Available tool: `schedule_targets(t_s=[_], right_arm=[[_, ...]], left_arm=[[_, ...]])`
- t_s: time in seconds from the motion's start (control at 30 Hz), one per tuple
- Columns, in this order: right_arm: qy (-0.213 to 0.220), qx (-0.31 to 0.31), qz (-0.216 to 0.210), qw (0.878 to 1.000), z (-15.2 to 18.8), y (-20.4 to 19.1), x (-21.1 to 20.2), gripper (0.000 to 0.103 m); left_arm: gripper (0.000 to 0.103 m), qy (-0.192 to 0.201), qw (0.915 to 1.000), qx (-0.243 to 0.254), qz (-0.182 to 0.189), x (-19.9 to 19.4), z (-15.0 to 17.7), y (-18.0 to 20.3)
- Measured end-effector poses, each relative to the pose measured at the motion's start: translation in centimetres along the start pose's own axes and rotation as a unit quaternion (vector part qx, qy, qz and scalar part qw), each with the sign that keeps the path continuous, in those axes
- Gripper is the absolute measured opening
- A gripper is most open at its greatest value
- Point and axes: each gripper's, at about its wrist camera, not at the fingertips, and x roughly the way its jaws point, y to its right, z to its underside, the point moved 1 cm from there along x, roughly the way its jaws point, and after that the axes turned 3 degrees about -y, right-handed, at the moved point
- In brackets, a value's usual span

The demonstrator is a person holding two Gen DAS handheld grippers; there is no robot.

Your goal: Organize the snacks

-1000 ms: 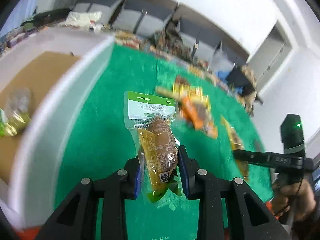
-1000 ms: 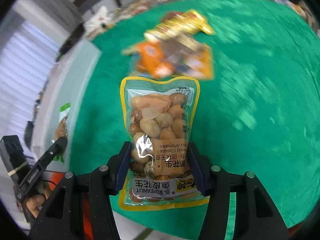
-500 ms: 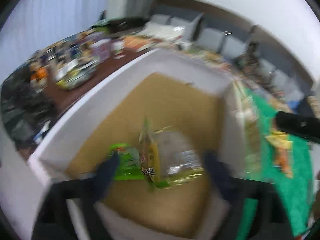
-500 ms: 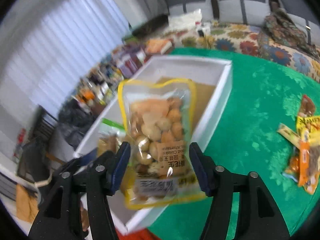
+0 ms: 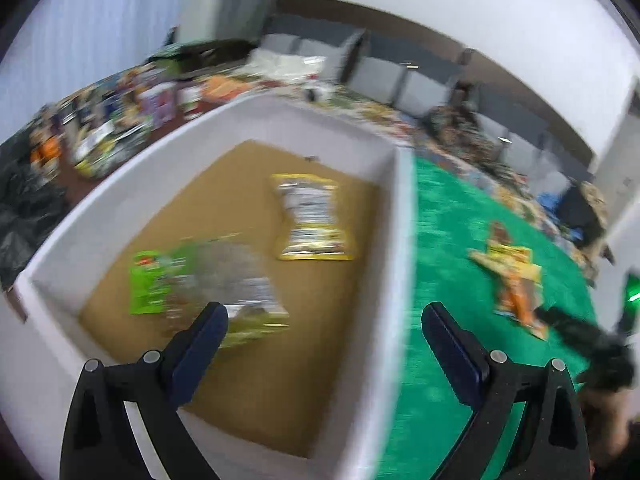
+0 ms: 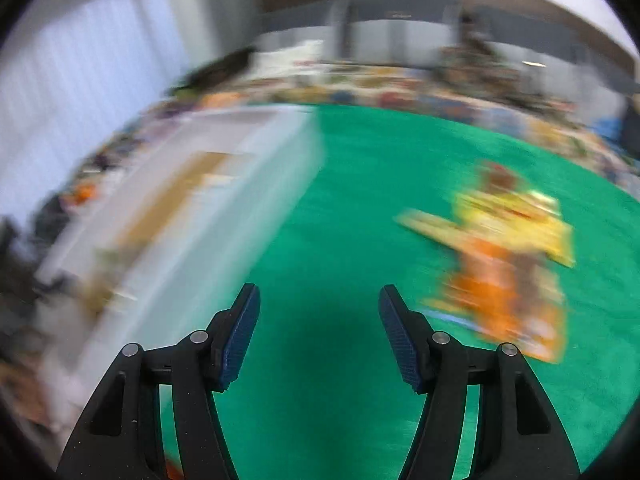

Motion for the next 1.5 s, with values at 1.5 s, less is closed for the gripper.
schedule_targets(t_s=[1.5], right_arm=[[-0.007,0.15,0.189,0.97,14.8,23.6,-2.1,0.08]], left_arm=[[0.103,-0.08,0.9812,0.175,-0.022,19.6,9.0,21.9]])
